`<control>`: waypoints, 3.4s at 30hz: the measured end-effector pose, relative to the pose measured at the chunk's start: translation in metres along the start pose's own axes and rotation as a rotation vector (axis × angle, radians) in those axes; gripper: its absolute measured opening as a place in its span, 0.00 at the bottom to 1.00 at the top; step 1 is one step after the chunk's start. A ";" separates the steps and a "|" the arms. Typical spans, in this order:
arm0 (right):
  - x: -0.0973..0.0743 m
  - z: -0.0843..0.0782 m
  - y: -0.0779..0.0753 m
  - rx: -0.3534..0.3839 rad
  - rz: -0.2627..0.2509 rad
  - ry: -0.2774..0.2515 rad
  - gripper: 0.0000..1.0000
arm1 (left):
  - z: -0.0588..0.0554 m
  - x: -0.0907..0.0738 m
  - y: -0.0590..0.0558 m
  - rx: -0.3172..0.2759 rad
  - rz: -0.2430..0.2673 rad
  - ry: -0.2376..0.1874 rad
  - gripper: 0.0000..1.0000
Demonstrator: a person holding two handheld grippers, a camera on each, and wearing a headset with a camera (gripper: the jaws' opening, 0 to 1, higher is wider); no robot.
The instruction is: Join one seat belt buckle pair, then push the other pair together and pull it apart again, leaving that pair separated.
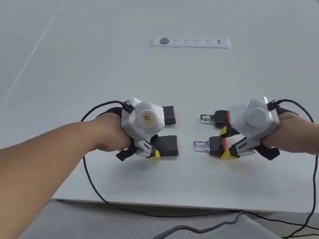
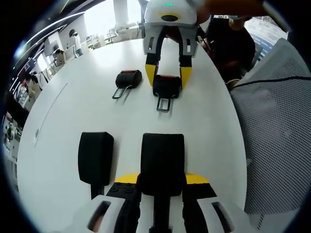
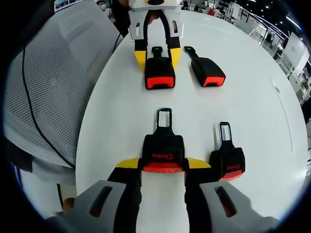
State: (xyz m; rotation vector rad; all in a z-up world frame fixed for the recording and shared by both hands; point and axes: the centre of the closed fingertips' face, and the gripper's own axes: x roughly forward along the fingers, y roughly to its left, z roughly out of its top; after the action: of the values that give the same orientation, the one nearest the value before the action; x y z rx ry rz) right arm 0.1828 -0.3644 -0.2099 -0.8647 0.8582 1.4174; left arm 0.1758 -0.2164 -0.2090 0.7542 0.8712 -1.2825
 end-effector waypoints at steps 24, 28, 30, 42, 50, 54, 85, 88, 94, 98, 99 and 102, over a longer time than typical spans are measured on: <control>0.018 0.033 0.003 -0.020 0.004 -0.042 0.32 | 0.000 0.001 0.001 0.035 -0.014 0.015 0.33; 0.020 0.037 0.002 -0.032 -0.004 -0.043 0.32 | 0.001 0.001 0.000 0.042 -0.018 0.018 0.33; 0.020 0.038 0.000 -0.037 -0.003 -0.046 0.32 | 0.001 0.001 0.000 0.045 -0.019 0.019 0.33; 0.026 0.051 0.005 -0.043 0.009 -0.067 0.32 | 0.001 0.001 -0.001 0.050 -0.022 0.021 0.33; 0.029 0.050 0.003 -0.015 -0.003 -0.068 0.32 | 0.001 0.002 0.000 0.047 -0.020 0.005 0.33; 0.029 0.051 0.004 -0.037 -0.012 -0.056 0.32 | 0.001 0.002 -0.001 0.056 -0.025 0.011 0.32; 0.035 0.073 0.008 -0.010 0.012 -0.060 0.29 | -0.001 0.002 0.000 0.071 -0.030 0.015 0.32; 0.033 0.074 0.010 -0.007 0.010 -0.054 0.30 | -0.001 0.003 0.001 0.072 -0.030 0.026 0.32; 0.032 0.073 0.009 -0.001 0.009 -0.054 0.30 | -0.001 0.002 0.001 0.065 -0.027 0.031 0.32; 0.032 0.072 0.008 0.004 0.010 -0.057 0.30 | -0.001 0.003 0.001 0.051 -0.021 0.024 0.32; 0.033 0.072 0.007 0.005 0.009 -0.059 0.30 | -0.001 0.002 0.001 0.050 -0.019 0.024 0.32; 0.034 0.071 0.006 0.005 0.007 -0.067 0.30 | -0.001 0.001 0.000 0.044 -0.014 0.018 0.32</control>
State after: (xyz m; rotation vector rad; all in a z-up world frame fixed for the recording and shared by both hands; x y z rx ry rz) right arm 0.1750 -0.2855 -0.2077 -0.8065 0.8139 1.4416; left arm 0.1755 -0.2163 -0.2107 0.7967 0.8658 -1.3128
